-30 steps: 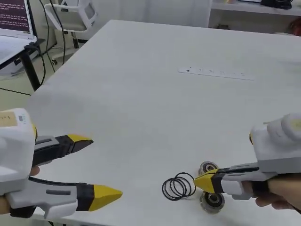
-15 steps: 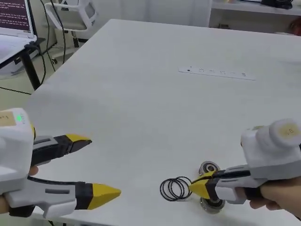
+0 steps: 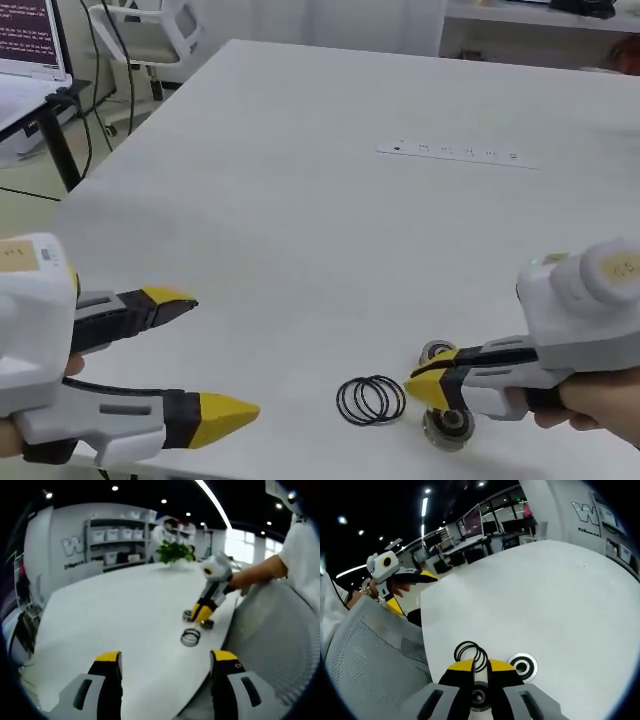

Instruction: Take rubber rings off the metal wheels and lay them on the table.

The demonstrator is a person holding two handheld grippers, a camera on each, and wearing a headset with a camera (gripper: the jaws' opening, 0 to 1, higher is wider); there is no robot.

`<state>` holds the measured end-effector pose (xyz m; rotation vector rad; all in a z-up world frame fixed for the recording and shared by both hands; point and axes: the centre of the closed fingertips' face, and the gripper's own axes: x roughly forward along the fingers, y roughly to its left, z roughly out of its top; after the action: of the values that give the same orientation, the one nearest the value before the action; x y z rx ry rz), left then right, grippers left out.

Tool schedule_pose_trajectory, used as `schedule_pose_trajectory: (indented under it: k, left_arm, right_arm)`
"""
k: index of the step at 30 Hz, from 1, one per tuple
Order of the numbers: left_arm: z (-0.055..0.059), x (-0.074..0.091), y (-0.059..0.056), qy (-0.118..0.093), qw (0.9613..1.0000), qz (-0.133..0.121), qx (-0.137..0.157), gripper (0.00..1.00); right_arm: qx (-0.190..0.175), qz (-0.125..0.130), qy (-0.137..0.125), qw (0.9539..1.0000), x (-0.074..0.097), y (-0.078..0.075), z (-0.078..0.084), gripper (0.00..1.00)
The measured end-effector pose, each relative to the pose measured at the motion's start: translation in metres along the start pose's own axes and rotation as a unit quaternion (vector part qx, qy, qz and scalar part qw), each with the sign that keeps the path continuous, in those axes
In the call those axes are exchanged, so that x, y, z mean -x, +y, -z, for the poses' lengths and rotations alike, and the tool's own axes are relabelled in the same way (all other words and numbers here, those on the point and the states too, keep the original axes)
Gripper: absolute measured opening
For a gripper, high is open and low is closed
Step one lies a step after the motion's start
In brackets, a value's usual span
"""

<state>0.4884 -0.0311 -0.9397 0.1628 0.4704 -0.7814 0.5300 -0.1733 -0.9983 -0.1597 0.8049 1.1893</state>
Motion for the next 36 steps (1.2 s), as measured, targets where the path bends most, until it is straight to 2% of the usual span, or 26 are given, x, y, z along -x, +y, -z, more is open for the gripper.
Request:
schedule_pose_trajectory:
  k: [5, 8, 12, 18, 24, 28, 36]
  left_arm:
    - [0.000, -0.003, -0.002, 0.002, 1.0000, 0.002, -0.001, 0.73]
    - [0.000, -0.005, -0.005, 0.004, 0.9999, 0.011, -0.009, 0.73]
    - [0.000, -0.007, -0.007, 0.008, 0.9997, 0.018, -0.014, 0.74]
    - [-0.002, -0.012, -0.009, 0.008, 0.9994, 0.027, -0.018, 0.74]
    - [-0.002, -0.015, -0.013, 0.008, 0.9991, 0.038, -0.018, 0.75]
    - [0.000, -0.017, -0.014, 0.012, 0.9988, 0.043, -0.019, 0.76]
    - [-0.002, -0.018, -0.019, 0.011, 0.9986, 0.047, -0.020, 0.78]
  right_arm:
    - [0.019, -0.004, -0.009, 0.9998, 0.009, 0.005, -0.008, 0.09]
    - [0.044, -0.011, -0.002, 0.9990, 0.014, 0.008, -0.008, 0.11]
    - [0.096, -0.011, 0.012, 0.9953, 0.025, 0.012, -0.010, 0.18]
    - [0.114, -0.017, 0.002, 0.9934, 0.046, 0.017, -0.022, 0.30]
    - [0.122, -0.015, -0.009, 0.9924, 0.072, 0.022, -0.028, 0.40]
    - [0.112, 0.000, -0.030, 0.9933, 0.087, 0.019, -0.031, 0.47]
    - [0.090, 0.014, -0.072, 0.9933, 0.111, 0.013, -0.021, 0.62]
